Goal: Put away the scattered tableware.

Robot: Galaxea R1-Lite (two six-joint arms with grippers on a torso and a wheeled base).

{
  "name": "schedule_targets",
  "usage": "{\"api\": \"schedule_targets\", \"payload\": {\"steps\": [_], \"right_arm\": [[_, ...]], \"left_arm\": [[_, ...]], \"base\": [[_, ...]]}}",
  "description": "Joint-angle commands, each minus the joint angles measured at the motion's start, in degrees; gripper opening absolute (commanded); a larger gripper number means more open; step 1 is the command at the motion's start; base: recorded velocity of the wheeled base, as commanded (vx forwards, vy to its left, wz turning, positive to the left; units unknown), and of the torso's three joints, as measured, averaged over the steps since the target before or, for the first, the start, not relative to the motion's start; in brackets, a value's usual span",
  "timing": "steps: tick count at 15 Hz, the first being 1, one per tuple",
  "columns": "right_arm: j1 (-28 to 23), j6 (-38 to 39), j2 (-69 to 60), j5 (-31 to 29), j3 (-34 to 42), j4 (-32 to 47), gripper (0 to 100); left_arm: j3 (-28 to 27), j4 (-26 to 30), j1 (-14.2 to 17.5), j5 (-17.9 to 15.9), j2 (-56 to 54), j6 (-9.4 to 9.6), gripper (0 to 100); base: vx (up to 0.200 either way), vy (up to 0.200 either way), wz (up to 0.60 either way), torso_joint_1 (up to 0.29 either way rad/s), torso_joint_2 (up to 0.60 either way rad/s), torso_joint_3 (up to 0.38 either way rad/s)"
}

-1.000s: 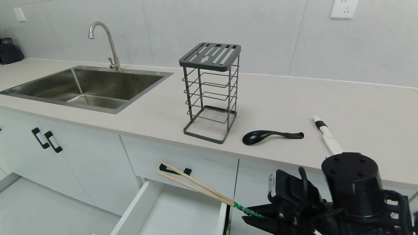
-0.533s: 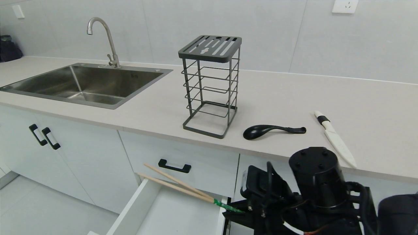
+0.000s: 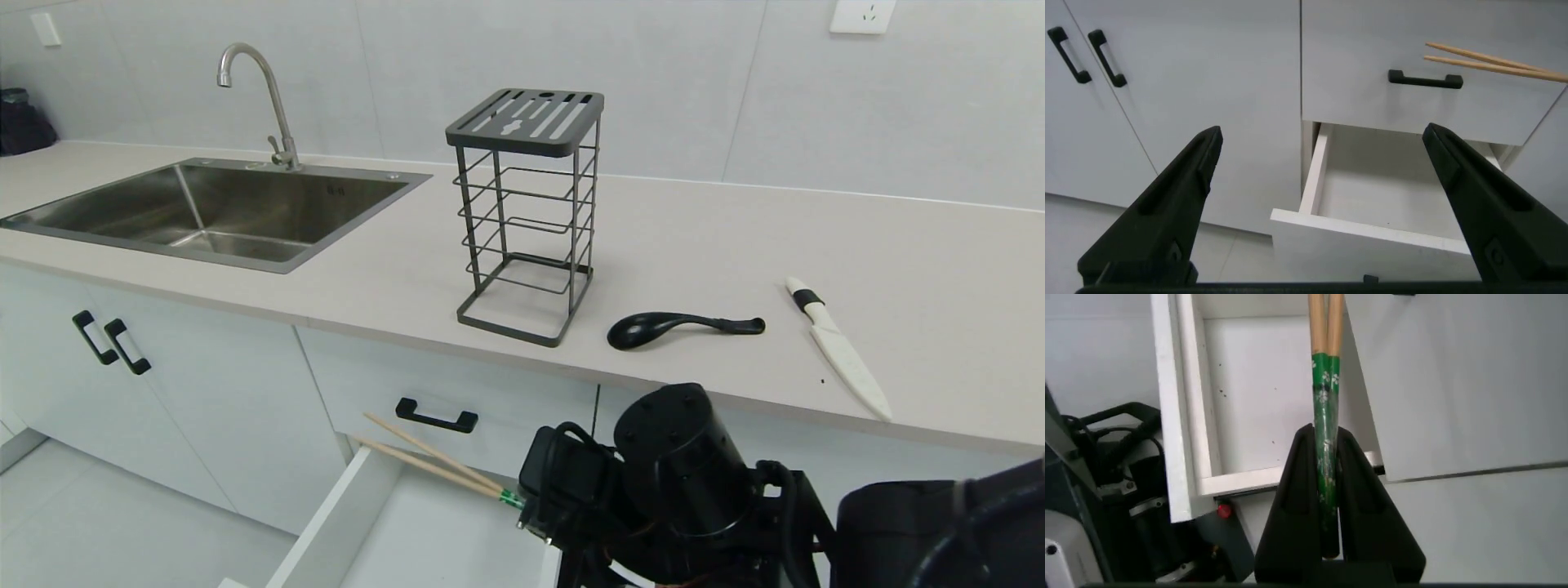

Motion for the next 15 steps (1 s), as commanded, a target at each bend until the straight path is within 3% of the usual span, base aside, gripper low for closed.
{"api": "schedule_targets", "payload": {"steps": [1, 8, 15], "right_arm": [[0.5, -0.3, 3.4, -0.2, -2.8, 0.4, 0], [1.2, -0.8, 11.4, 5.2, -6.8, -1.9, 0], [1.0, -0.9, 12.6, 5.1, -7.7, -1.9, 0]], "left_arm": [[0.0, 0.0, 0.0, 0.0, 0.1, 0.02, 100], [0.0, 0.0, 0.0, 0.0, 0.1, 0.02, 100], [0.0, 0.0, 0.0, 0.0, 0.1, 0.02, 100]], "base": [[0.0, 0.0, 0.0, 0.0, 0.0, 0.0], [0.0, 0.0, 0.0, 0.0, 0.0, 0.0], [0.0, 0.0, 0.0, -0.198, 0.33, 0.136]]}}
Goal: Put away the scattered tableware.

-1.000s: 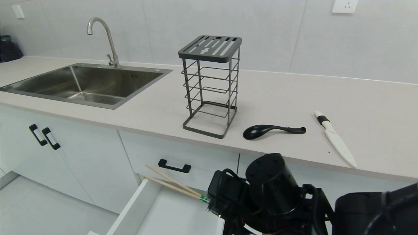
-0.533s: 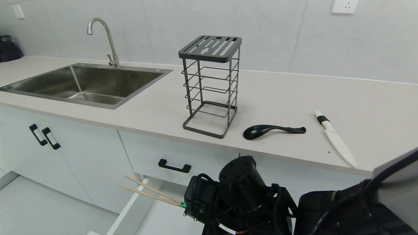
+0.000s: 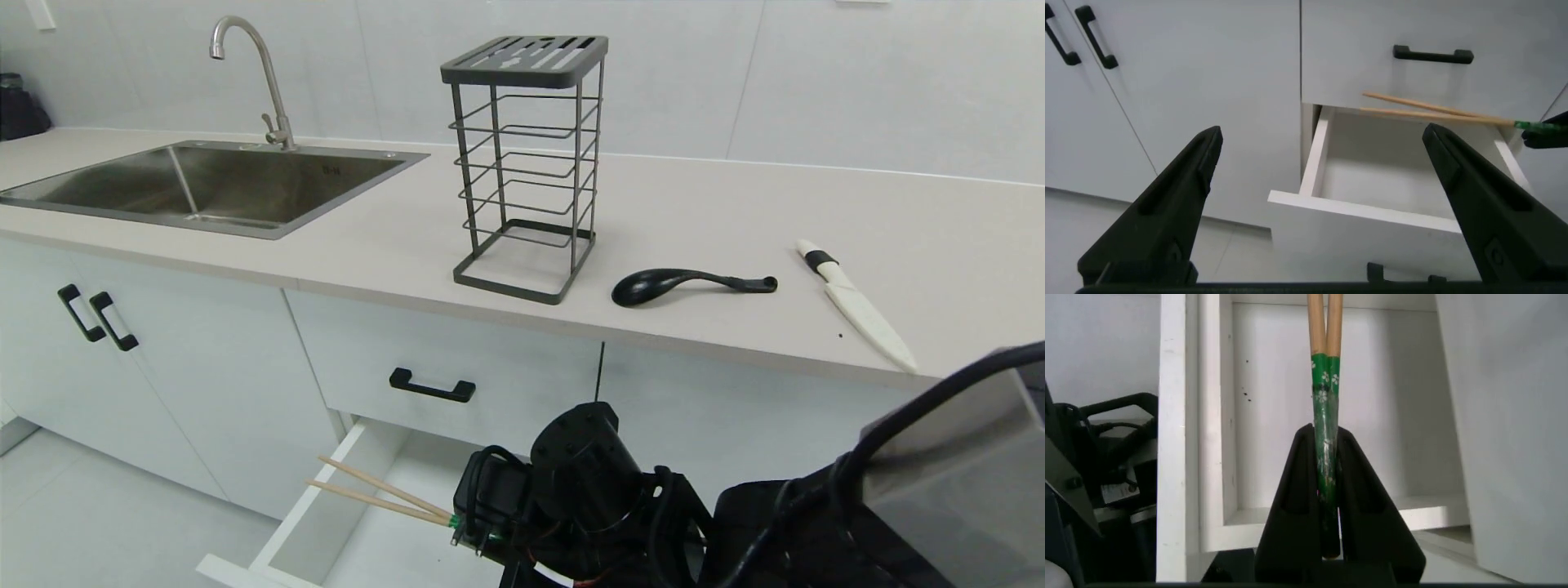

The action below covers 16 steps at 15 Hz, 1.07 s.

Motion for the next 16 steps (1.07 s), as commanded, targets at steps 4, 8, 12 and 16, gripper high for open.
{"api": "schedule_targets", "payload": {"steps": [4, 8, 12, 16], "right_arm": [[-0.3, -0.1, 2.1, -0.4, -3.0, 0.0, 0], [-1.0, 0.0, 5.6, -0.4, -6.6, 0.1, 0], [-2.6, 0.0, 9.3, -0.6, -8.2, 0.0, 0], [-3.3, 0.1, 10.7, -0.7, -8.4, -0.1, 0]], "left_arm": [[0.0, 0.0, 0.0, 0.0, 0.1, 0.02, 100], [0.0, 0.0, 0.0, 0.0, 0.1, 0.02, 100], [0.0, 0.0, 0.0, 0.0, 0.1, 0.02, 100], [0.0, 0.0, 0.0, 0.0, 0.1, 0.02, 100]], "base": [[0.0, 0.0, 0.0, -0.183, 0.28, 0.122], [0.0, 0.0, 0.0, -0.018, 0.16, 0.044], [0.0, 0.0, 0.0, -0.001, 0.02, 0.022], [0.0, 0.0, 0.0, 0.0, 0.0, 0.0]]}}
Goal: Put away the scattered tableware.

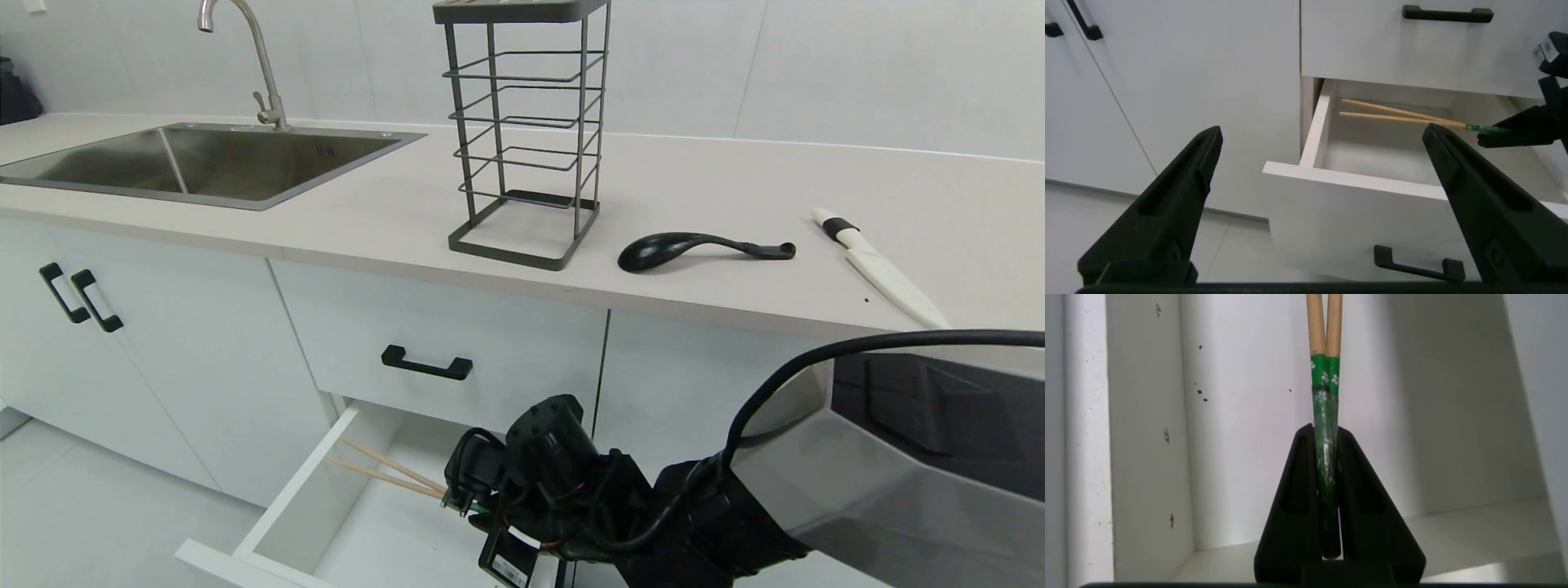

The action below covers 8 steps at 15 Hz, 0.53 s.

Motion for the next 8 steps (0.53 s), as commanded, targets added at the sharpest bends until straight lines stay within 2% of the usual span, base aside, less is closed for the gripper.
{"api": "schedule_targets", "payload": {"steps": [1, 8], "right_arm": [[-0.3, 0.1, 1.6, 0.0, -0.4, 0.0, 0], [0.1, 0.3, 5.7, -4.1, -2.4, -1.0, 0]], "left_arm": [[0.0, 0.0, 0.0, 0.0, 0.1, 0.0, 100], [0.0, 0.0, 0.0, 0.0, 0.1, 0.0, 100]], "base": [[0.0, 0.0, 0.0, 0.0, 0.0, 0.0], [0.0, 0.0, 0.0, 0.0, 0.0, 0.0]]}}
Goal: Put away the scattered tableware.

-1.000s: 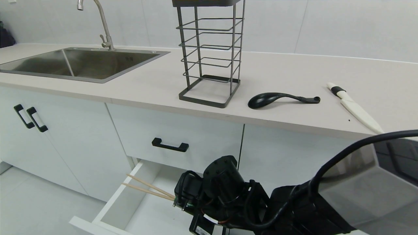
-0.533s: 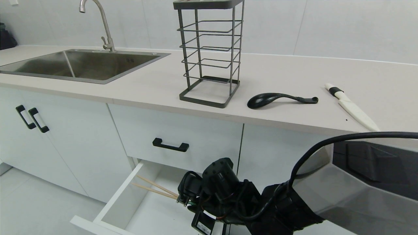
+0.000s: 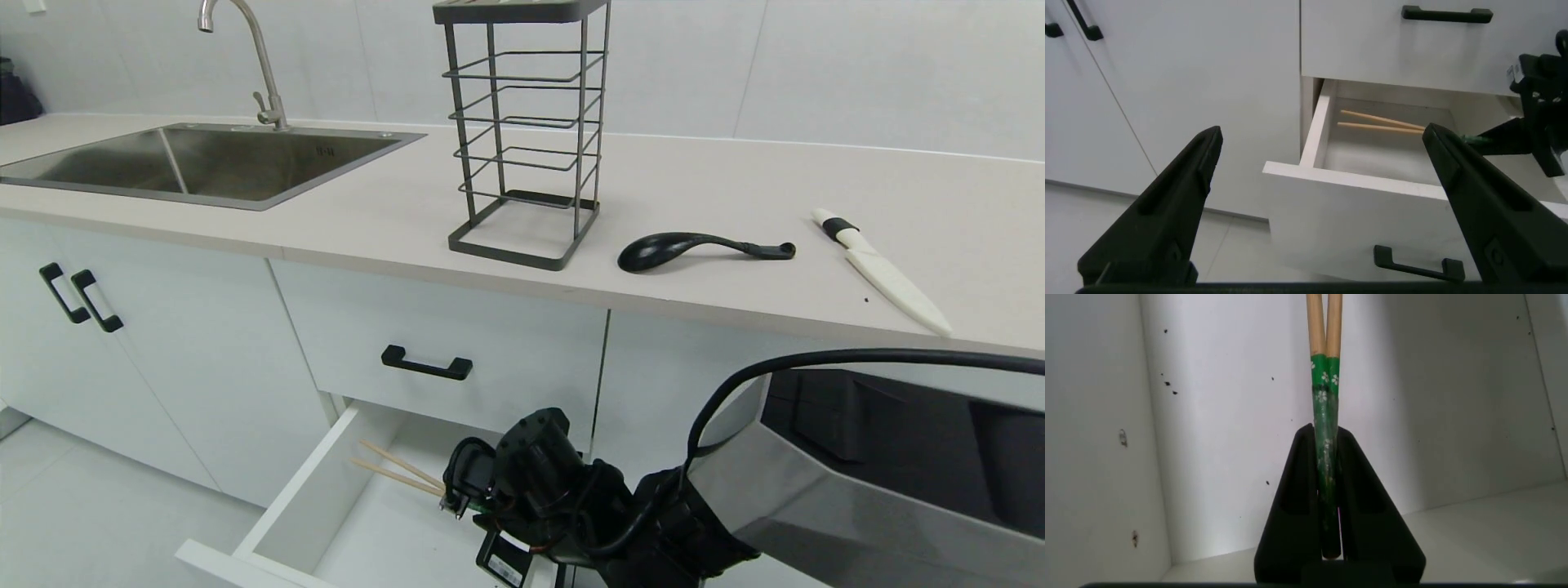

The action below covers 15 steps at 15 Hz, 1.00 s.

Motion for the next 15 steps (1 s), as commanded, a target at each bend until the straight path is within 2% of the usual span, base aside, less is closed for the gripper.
{"api": "schedule_targets", "payload": {"steps": [1, 11, 12, 15], "right_arm": [[0.0, 0.0, 1.3, -1.0, -0.2, 0.0, 0], [0.6, -0.1, 4.5, -1.2, -4.0, 0.2, 0], [0.5, -0.2, 4.7, -1.1, -4.1, 0.5, 100], [0.5, -0.2, 4.3, -0.9, -3.8, 0.5, 100]], "left_arm": [[0.0, 0.0, 0.0, 0.0, 0.1, 0.0, 100], [0.0, 0.0, 0.0, 0.0, 0.1, 0.0, 100], [0.0, 0.0, 0.0, 0.0, 0.1, 0.0, 100], [0.0, 0.0, 0.0, 0.0, 0.1, 0.0, 100]], "base": [[0.0, 0.0, 0.0, 0.0, 0.0, 0.0], [0.0, 0.0, 0.0, 0.0, 0.0, 0.0], [0.0, 0.0, 0.0, 0.0, 0.0, 0.0], [0.0, 0.0, 0.0, 0.0, 0.0, 0.0]]}}
